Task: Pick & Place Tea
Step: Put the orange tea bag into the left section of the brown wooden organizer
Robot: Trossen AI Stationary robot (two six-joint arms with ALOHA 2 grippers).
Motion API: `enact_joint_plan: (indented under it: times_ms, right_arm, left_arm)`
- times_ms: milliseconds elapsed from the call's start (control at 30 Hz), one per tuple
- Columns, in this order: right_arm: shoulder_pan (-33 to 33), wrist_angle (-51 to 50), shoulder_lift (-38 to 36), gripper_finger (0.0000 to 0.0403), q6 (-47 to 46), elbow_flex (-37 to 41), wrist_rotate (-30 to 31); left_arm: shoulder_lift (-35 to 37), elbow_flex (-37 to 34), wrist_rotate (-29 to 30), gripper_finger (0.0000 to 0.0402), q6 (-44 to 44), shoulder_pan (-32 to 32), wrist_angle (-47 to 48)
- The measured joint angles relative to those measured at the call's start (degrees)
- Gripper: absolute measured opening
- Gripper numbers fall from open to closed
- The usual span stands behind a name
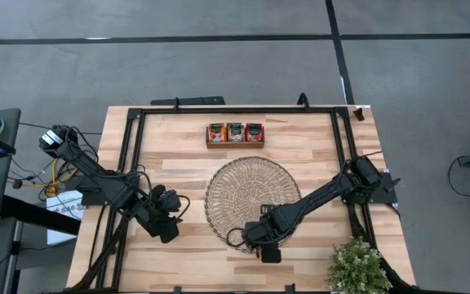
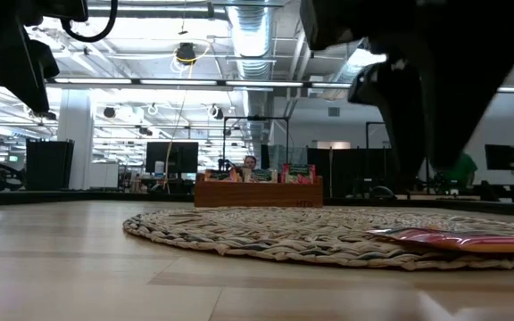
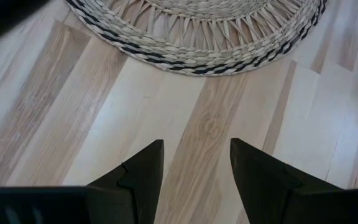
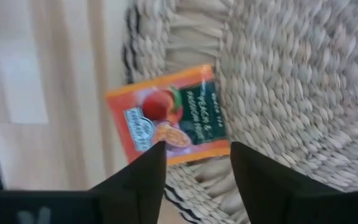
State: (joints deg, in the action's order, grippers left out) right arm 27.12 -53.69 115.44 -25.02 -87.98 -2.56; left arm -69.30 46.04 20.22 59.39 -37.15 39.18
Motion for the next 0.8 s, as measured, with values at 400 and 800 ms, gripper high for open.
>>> enact_joint_plan:
  times_ms: [400,800]
  right_arm:
    - [-1.10,6.48,0.07,0.0172,1.34,5.87,-0.30]
    - [-1.24,9.14,-0.33,0.0136,-1.42,12.23,2.93]
  left_arm:
    - [0.00,0.00,0.01,0.0177,0.38,0.00,0.00]
    - [0.00,0.00,0.03,0.0177,0.38,0.04,0.00]
